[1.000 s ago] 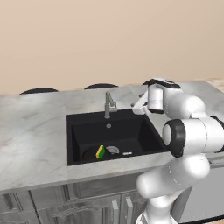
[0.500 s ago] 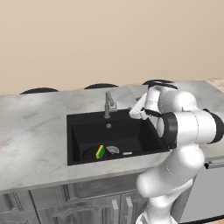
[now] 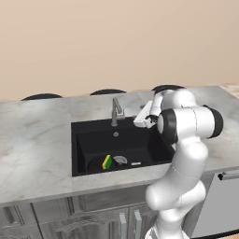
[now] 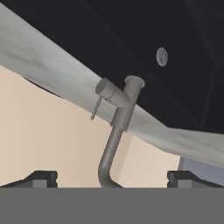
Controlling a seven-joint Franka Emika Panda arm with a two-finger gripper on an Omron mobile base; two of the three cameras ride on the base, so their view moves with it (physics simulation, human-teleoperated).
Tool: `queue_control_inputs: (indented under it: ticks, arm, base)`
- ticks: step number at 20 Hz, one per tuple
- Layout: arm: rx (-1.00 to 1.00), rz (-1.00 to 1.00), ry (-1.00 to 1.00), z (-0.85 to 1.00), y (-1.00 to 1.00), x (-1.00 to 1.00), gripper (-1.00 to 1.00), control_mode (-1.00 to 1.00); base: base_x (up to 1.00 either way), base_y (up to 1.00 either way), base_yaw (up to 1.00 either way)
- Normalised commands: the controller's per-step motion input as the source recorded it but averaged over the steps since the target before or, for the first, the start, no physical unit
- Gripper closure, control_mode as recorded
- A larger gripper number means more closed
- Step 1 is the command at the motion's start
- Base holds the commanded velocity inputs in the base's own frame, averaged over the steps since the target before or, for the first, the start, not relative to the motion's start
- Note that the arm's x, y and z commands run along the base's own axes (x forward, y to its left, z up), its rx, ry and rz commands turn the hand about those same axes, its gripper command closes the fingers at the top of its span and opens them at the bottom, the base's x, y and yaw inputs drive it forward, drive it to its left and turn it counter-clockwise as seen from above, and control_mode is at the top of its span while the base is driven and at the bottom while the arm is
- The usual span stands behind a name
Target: Pick the pan and sponge and place them into the sink. Then turn on the water.
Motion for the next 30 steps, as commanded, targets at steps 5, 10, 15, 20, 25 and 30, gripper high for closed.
queue_control_inputs:
  ticks: [5,10,15,20,25,30]
  arm:
    - [0.00,0.00,0.00,-0.18,0.17,0.38,-1.00,-1.00]
    - [0.01,0.00,0.00,-0.13,0.23,0.41,-1.00,-1.00]
    - [0.01,0.00,0.00,-0.17,0.22,0.50,-1.00,-1.00]
    - [0.08,0.00,0.00,-0.26,0.01,0.56,-1.00,-1.00]
    - [0.14,0.00,0.00,-0.30,-0.07,0.39,-1.00,-1.00]
    - [0.10,0.00,0.00,-0.32,0.00,0.56,-1.00,-1.00]
  base:
    - [0.00,0.00,0.00]
    - [0.00,0.00,0.00]
    - [0.00,0.00,0.00]
    - [0.00,0.00,0.00]
    - [0.00,0.00,0.00]
    - [0.00,0.00,0.00]
